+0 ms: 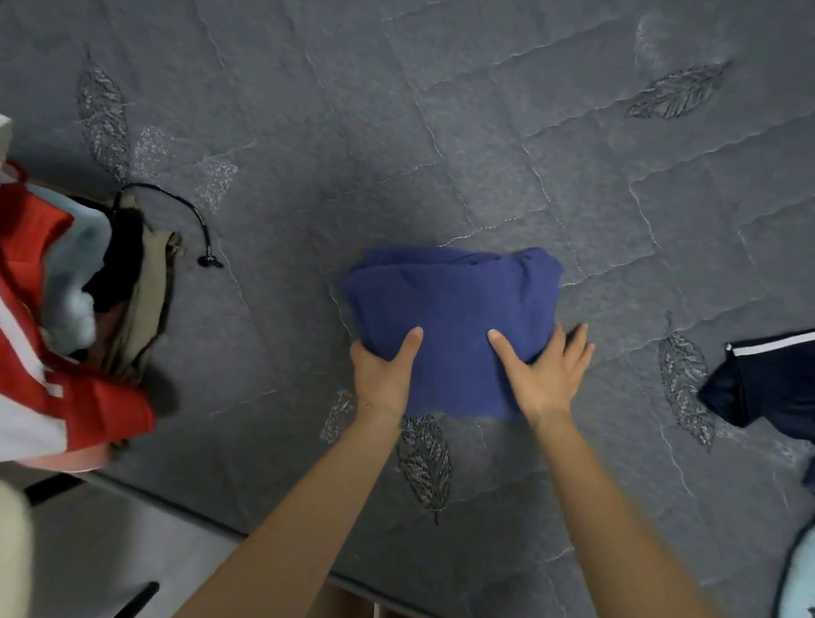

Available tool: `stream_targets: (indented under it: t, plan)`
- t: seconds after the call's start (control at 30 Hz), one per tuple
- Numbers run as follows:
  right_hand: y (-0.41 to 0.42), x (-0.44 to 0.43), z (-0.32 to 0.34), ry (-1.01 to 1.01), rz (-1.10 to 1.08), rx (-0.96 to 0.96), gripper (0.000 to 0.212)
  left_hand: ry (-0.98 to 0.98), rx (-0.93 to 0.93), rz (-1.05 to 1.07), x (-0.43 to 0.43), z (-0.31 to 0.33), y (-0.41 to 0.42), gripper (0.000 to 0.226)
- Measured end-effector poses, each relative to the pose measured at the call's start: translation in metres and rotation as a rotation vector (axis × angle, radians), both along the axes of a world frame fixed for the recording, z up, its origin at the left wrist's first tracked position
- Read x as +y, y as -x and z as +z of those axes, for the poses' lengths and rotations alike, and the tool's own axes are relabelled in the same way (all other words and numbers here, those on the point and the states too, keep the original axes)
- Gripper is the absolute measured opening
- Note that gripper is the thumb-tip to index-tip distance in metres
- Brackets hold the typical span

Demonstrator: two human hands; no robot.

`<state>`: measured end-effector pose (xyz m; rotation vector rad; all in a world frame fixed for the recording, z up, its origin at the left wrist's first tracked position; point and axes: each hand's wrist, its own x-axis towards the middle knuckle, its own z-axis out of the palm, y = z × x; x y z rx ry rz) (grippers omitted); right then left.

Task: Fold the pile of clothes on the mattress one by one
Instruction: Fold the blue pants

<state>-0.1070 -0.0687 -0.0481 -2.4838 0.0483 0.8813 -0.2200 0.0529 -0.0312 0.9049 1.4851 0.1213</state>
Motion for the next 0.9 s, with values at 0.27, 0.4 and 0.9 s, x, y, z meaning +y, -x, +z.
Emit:
stream_targets:
  t: [0.27, 0.4, 0.9]
  plan:
    - [0.006, 0.015, 0.008, -0.603, -0.332, 0.223, 0.035, 0.113, -0.281, -0.217, 0.022, -0.006, -0.008, 0.066]
    - [0.001, 0.019, 0.024, -0.669, -0.479, 0.36, 0.05, 0.08, -0.34, -0.272, 0.038, 0.007, -0.005, 0.059]
    - [0.129, 0.146, 0.264, -0.884, -0.539, -0.173, 0.021, 0.244, -0.524, -0.351, 0.162, 0.232, 0.09, 0.056]
